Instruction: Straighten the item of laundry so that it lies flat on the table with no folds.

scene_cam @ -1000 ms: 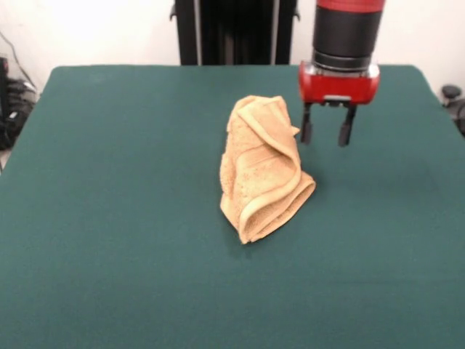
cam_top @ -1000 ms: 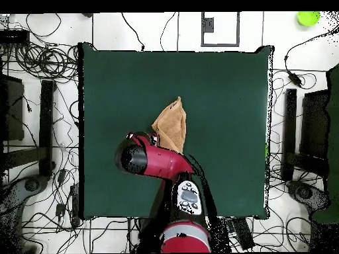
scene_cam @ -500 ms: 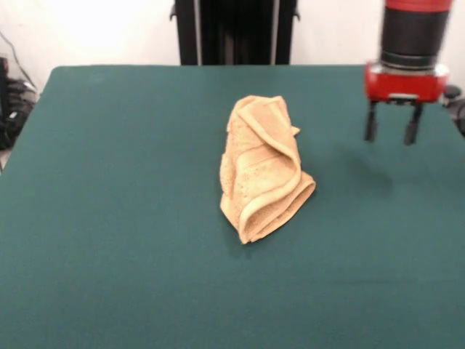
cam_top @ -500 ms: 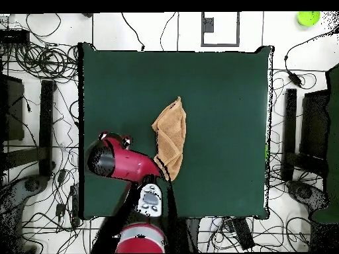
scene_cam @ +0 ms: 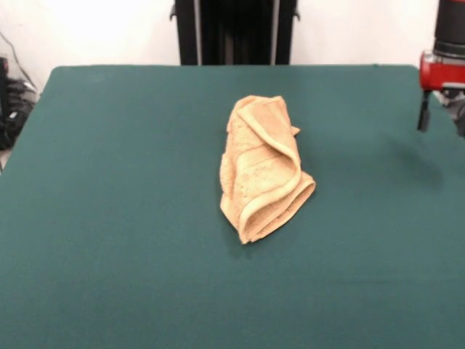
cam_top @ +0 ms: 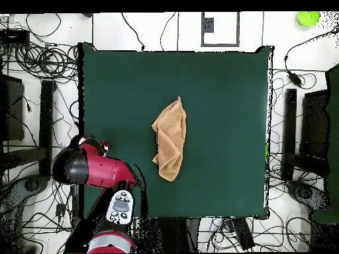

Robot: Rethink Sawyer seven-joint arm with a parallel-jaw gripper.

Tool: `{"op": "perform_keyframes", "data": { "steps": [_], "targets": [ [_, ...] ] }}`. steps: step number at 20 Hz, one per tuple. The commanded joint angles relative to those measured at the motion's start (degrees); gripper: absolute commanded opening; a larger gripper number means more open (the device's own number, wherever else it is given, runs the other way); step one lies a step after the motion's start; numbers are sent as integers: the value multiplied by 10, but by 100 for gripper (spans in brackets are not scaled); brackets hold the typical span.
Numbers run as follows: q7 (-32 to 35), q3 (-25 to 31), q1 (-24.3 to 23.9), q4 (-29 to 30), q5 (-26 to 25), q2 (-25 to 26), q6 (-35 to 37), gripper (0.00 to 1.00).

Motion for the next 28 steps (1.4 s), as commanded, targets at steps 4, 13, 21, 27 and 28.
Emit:
{"op": "perform_keyframes", "data": {
  "steps": [4, 13, 21, 27, 28],
  "targets": [
    [53, 67, -111, 71, -65, -32, 18, 100],
    [-10, 105, -241, 107, -195, -80, 54, 100],
    [-31, 146, -330, 123, -285, -105, 87, 100],
    [-12, 164, -347, 120, -320, -102, 87, 100],
    [-10, 166, -348, 119, -325, -101, 88, 100]
  ]
}}
